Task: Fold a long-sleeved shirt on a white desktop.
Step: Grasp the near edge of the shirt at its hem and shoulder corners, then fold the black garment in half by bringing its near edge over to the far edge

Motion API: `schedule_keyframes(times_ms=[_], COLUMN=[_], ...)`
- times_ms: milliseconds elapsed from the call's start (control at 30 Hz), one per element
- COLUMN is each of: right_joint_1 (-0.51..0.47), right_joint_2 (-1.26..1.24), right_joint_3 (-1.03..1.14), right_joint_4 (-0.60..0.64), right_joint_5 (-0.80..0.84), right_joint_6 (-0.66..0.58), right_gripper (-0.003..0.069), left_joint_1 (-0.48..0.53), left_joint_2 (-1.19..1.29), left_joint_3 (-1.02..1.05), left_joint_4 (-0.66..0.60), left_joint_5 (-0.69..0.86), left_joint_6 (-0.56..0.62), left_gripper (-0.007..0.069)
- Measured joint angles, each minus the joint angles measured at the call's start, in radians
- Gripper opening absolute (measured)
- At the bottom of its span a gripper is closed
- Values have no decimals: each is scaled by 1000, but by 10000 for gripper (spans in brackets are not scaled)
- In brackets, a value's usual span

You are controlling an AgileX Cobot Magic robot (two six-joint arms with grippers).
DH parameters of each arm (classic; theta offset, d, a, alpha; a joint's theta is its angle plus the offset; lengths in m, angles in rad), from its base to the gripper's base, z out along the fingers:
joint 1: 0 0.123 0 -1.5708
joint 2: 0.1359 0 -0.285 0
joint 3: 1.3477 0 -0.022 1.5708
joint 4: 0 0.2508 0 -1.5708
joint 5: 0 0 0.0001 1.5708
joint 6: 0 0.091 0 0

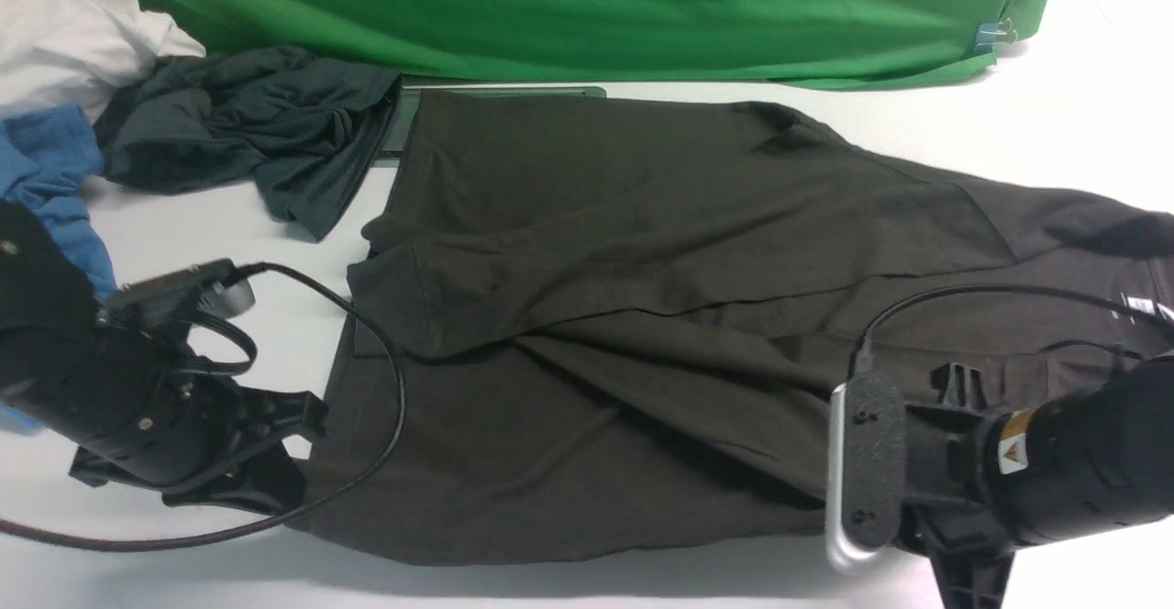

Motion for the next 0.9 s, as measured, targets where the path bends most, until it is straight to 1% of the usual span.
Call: schedule_keyframes(times_ms=[100,267,467,633,767,833,867,900], right_joint_1=[0,0,0,0,0,-18,-20,-50], right_joint_2=[-32,-51,-52,-52,-51,-49,-49,-46], right_joint_3=[0,0,0,-14,-82,-158,-158,-208], right_joint_4=[0,2,15,15,1,-1,-1,-1], right_joint_5=[46,197,343,333,333,333,332,331], right_joint_6=[51,126,190,190,190,185,186,179], right_gripper=[44,44,44,43,41,41,41,41], left_joint_1=[0,0,0,0,0,0,0,0], left_joint_2=[-47,-139,-247,-277,-253,-213,-209,-176], left_joint_3=[0,13,75,67,18,-44,-44,-91], left_joint_4=[1,25,14,4,2,4,4,6], left_joint_5=[35,77,111,38,10,-3,-4,-6], left_joint_6=[-1,-37,-50,-50,-50,-46,-46,-41], left_gripper=[37,37,37,37,37,37,37,37])
